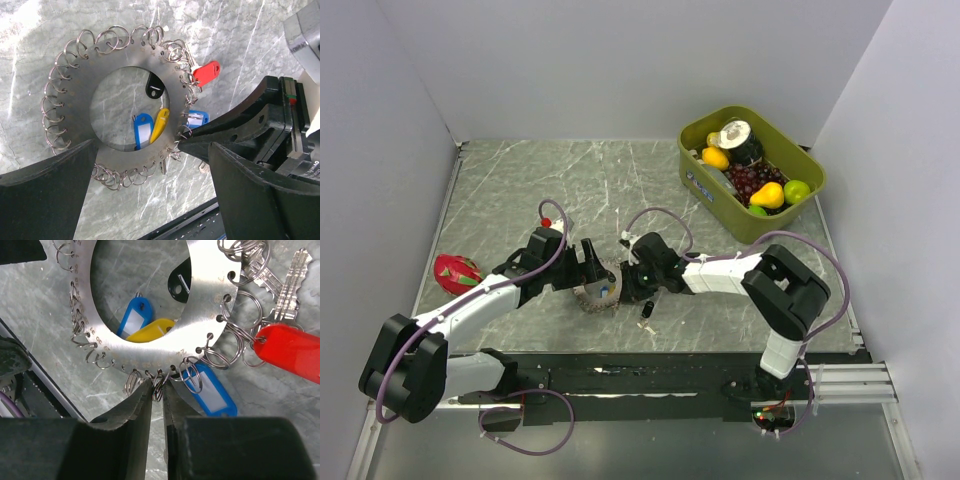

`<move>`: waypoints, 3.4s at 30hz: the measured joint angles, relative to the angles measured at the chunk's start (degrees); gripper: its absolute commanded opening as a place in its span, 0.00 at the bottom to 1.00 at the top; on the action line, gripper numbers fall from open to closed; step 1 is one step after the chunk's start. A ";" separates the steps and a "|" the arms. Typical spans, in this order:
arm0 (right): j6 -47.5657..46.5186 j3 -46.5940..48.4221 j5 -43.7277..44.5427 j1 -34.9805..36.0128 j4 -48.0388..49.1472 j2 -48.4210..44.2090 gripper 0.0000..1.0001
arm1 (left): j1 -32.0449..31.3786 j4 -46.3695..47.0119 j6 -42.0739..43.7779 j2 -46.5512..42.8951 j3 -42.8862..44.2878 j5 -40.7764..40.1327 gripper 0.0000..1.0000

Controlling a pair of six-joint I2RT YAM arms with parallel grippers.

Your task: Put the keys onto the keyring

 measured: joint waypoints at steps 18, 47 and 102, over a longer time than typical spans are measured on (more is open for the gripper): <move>-0.42 -0.85 3.02 0.02 -3.91 -7.34 0.61 | -0.02 0.00 0.07 -0.28 -0.46 0.00 0.99; -0.61 4.63 4.15 4.74 -7.23 -1.38 0.41 | -0.02 0.22 0.17 -1.90 -1.49 0.50 0.99; -8.26 14.38 -8.83 0.48 -17.97 -1.88 0.50 | 0.00 -3.91 3.91 -4.26 -1.51 -1.53 0.99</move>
